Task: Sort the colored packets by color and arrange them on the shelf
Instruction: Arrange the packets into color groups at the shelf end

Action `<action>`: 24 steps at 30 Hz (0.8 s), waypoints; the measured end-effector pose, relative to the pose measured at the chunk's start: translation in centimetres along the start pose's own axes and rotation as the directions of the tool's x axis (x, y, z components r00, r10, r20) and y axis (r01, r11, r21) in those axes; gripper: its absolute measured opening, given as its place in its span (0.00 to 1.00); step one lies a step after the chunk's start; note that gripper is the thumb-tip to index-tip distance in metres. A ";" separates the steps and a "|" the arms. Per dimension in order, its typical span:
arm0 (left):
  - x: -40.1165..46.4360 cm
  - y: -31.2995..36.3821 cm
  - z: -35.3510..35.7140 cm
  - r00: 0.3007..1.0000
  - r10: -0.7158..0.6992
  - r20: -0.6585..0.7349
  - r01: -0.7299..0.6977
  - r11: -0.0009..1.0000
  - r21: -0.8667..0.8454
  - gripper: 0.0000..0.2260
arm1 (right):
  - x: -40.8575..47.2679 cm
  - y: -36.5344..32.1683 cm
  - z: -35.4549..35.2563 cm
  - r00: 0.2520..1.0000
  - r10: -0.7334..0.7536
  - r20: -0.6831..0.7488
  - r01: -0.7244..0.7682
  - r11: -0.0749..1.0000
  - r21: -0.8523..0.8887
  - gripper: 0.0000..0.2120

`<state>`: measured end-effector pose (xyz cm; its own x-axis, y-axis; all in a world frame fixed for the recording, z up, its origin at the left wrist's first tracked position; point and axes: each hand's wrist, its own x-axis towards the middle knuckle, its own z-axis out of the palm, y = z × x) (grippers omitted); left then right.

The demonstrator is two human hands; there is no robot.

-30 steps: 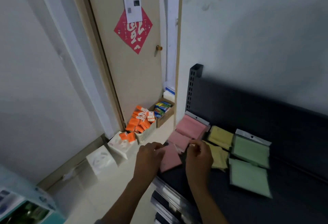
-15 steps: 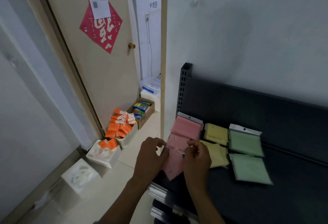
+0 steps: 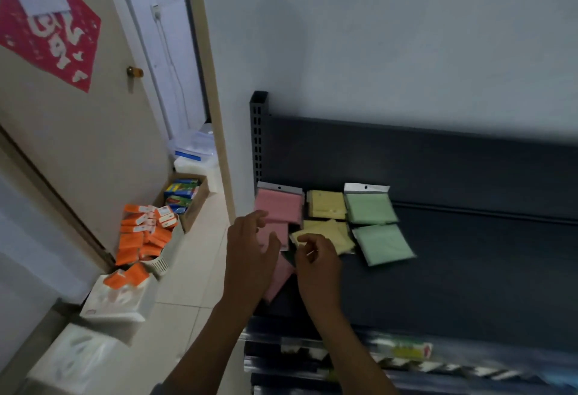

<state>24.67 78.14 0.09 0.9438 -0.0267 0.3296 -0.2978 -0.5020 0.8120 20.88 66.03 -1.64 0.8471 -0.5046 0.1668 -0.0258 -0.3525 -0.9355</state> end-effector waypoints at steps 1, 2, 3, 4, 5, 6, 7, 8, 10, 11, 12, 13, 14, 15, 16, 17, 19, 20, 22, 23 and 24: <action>0.0 0.6 0.2 1.000 0.022 0.010 -0.022 1.000 -0.004 0.18 | -0.1 0.0 -0.5 1.000 0.004 -0.014 -0.004 1.000 0.002 0.09; 0.1 1.1 0.6 0.999 0.047 0.022 -0.047 0.999 -0.004 0.18 | 0.0 0.0 -1.0 1.000 0.011 -0.030 -0.011 1.000 0.007 0.09; 0.2 1.7 1.1 0.997 0.069 0.033 -0.069 0.998 -0.001 0.18 | 0.0 0.0 -1.6 0.999 0.016 -0.049 -0.016 1.000 0.016 0.09; 0.3 2.3 1.6 0.995 0.088 0.040 -0.088 0.996 0.005 0.18 | 0.2 0.0 -2.3 0.997 0.021 -0.071 -0.019 1.000 0.025 0.10; 0.3 2.8 2.2 0.993 0.107 0.042 -0.108 0.994 0.014 0.18 | 0.3 0.1 -3.1 0.996 0.023 -0.090 -0.020 0.999 0.033 0.10; 0.2 3.4 2.9 0.990 0.135 0.043 -0.136 0.990 0.023 0.17 | 0.4 0.1 -3.9 0.994 0.025 -0.104 -0.021 0.999 0.038 0.10; 0.0 4.0 3.6 0.985 0.166 0.046 -0.167 0.986 0.025 0.17 | 0.4 0.1 -4.8 0.993 0.019 -0.116 -0.015 0.999 0.040 0.09; -0.3 4.5 4.4 0.979 0.194 0.059 -0.196 0.980 0.018 0.17 | 0.5 0.2 -5.8 0.992 0.014 -0.128 -0.009 0.999 0.039 0.09; -1.0 5.6 5.9 0.965 0.245 0.094 -0.247 0.969 0.008 0.17 | 0.6 0.6 -7.9 0.989 0.012 -0.146 -0.007 0.999 0.033 0.09; -1.3 6.5 7.1 0.957 0.270 0.108 -0.273 0.962 0.011 0.17 | 0.7 1.1 -9.5 0.987 0.012 -0.162 -0.008 1.000 0.024 0.09; -1.5 6.9 8.0 0.953 0.281 0.114 -0.285 0.958 0.019 0.17 | 0.7 1.5 -10.5 0.985 0.010 -0.172 -0.008 1.000 0.012 0.09; -1.6 7.2 8.7 0.952 0.281 0.120 -0.287 0.958 0.028 0.17 | 0.7 1.8 -11.3 0.984 0.011 -0.180 -0.010 1.000 0.006 0.09; -1.9 7.9 9.8 0.950 0.284 0.131 -0.291 0.956 0.036 0.17 | 0.7 2.4 -12.7 0.981 0.014 -0.193 -0.014 1.000 0.002 0.09; -2.3 8.6 11.0 0.945 0.292 0.148 -0.302 0.952 0.050 0.16 | 0.7 2.9 -14.3 0.979 0.020 -0.204 -0.019 1.000 0.005 0.09; -2.7 9.2 12.1 0.940 0.295 0.172 -0.311 0.948 0.073 0.16 | 0.8 3.5 -15.9 0.977 0.026 -0.214 -0.026 1.000 0.000 0.09; -3.1 9.7 13.2 0.936 0.292 0.196 -0.315 0.943 0.102 0.15 | 1.0 4.0 -17.6 0.973 0.021 -0.229 -0.025 1.000 -0.014 0.08; -4.0 10.9 15.0 0.929 0.289 0.230 -0.326 0.935 0.139 0.14 | 1.4 5.1 -20.8 0.962 -0.013 -0.274 -0.006 0.998 -0.069 0.08; -4.4 11.5 16.0 0.921 0.304 0.242 -0.346 0.926 0.152 0.13 | 1.6 5.9 -22.3 0.954 -0.031 -0.297 0.002 0.995 -0.097 0.08; -5.4 13.1 18.2 0.900 0.338 0.274 -0.392 0.903 0.176 0.12 | 1.8 7.2 -25.2 0.942 -0.055 -0.330 0.011 0.991 -0.134 0.07; -6.0 14.1 19.3 0.893 0.346 0.289 -0.406 0.895 0.185 0.12 | 1.7 7.8 -26.5 0.938 -0.065 -0.340 0.014 0.989 -0.149 0.07; -6.6 15.1 20.5 0.886 0.351 0.302 -0.417 0.889 0.189 0.12 | 1.5 8.5 -27.9 0.935 -0.080 -0.345 0.020 0.984 -0.175 0.08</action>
<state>16.86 53.01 0.31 0.7751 -0.4613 0.4317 -0.6310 -0.5985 0.4936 7.18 40.33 -0.62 0.6115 -0.7153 0.3382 -0.1017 -0.4950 -0.8629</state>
